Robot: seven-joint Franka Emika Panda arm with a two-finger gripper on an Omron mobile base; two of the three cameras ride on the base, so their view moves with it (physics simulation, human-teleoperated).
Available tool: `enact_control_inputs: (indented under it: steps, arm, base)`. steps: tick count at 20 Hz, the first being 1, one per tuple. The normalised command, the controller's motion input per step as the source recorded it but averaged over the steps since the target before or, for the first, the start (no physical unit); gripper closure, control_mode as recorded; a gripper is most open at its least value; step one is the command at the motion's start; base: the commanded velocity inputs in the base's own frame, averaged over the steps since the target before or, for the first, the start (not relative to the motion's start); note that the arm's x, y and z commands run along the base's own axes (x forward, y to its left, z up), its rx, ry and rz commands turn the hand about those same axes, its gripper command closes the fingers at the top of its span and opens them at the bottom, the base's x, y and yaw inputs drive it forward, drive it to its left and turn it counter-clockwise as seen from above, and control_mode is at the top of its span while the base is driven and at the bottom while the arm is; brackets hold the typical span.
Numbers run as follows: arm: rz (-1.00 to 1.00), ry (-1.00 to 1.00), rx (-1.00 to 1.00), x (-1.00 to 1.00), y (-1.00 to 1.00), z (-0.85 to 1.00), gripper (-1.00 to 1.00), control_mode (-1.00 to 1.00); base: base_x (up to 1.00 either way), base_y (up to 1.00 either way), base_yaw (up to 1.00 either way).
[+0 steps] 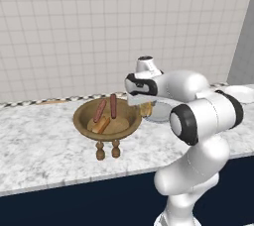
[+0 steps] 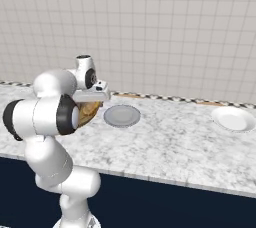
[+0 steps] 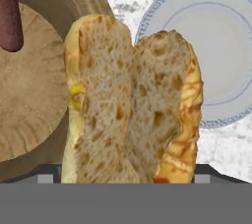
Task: Place one bun and one sausage from the bowl on each plate.
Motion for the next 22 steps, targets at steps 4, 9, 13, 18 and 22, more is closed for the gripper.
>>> enact_control_inputs:
  steps: [4,9,13,18,22]
  arm:
    - [0.38,0.07,0.06,0.03,-0.95,-0.04,1.00,-1.00]
    - [0.21,0.18,0.02,0.62,-0.40,-0.17,1.00,-1.00]
    - [0.09,0.12,0.00,0.78,-0.01,-0.46,1.00,-1.00]
    - [0.03,0.07,0.00,0.54,0.00,-0.33,1.00,-1.00]
    - [0.00,0.01,0.00,0.25,0.00,-0.51,1.00,-1.00]
  base:
    - [0.00,0.00,0.00]
    - [0.00,0.00,0.00]
    - [0.00,0.00,0.00]
    - [0.00,0.00,0.00]
    - [0.00,0.00,0.00]
